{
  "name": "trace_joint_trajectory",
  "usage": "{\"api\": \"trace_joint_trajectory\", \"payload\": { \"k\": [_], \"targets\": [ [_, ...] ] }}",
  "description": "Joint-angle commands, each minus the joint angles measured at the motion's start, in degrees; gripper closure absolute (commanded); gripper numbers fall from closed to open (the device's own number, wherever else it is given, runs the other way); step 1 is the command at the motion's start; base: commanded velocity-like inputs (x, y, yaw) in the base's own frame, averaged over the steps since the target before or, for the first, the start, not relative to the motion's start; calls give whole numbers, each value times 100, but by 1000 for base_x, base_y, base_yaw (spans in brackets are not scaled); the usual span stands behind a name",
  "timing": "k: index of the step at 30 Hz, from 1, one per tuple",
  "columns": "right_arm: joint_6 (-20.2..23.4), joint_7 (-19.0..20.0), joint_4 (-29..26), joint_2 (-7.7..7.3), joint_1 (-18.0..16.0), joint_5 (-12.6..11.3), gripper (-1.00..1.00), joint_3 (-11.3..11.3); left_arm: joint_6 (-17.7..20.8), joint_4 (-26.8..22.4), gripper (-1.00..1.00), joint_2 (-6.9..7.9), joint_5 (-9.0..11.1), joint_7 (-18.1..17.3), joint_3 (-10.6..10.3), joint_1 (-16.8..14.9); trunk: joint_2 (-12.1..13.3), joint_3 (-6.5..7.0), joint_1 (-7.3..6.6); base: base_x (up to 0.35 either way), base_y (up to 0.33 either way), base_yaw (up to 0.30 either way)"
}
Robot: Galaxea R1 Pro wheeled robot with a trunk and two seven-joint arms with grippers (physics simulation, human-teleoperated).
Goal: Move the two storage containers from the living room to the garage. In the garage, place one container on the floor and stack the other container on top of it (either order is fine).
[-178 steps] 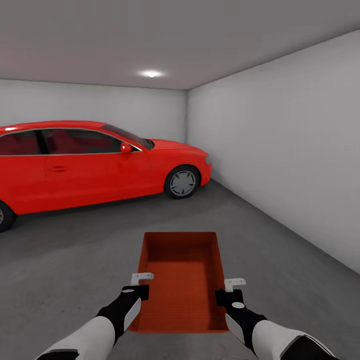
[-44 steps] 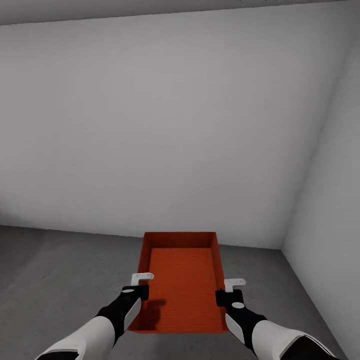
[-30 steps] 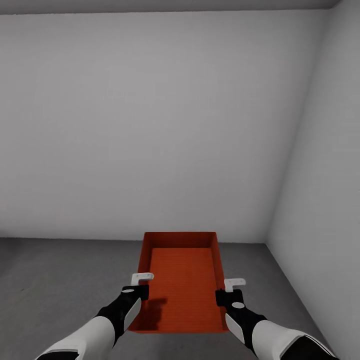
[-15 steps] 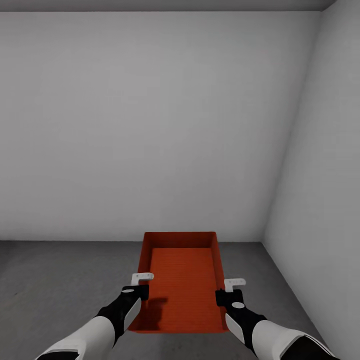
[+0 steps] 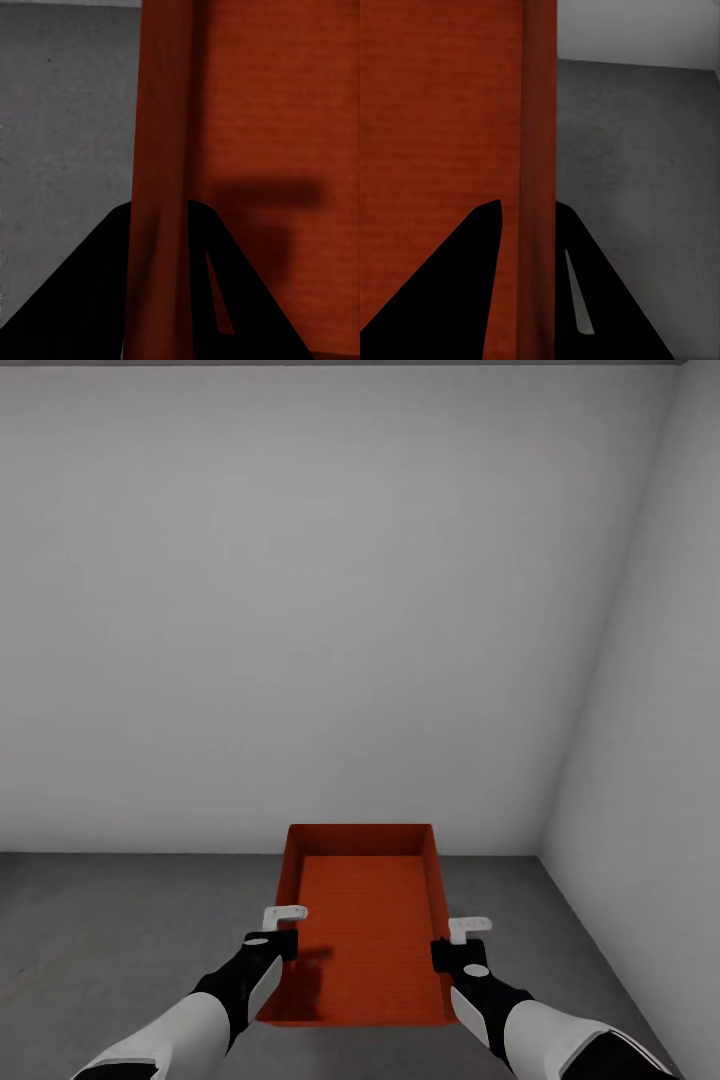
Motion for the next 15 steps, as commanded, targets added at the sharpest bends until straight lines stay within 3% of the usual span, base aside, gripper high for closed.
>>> {"api": "trace_joint_trajectory", "payload": {
  "k": [1, 15],
  "targets": [
    [-35, -34, 83, 0, -2, -136, 100, -39, -109, -31, 100, 51, -167, 40, -3, 0, -4, -2, 5, 306, 145, 0],
    [-35, -33, 83, 0, -2, -136, 100, -39, -109, -31, 100, 52, -167, 39, 0, 0, -4, -2, 5, 306, 130, 0]
  ]
}}
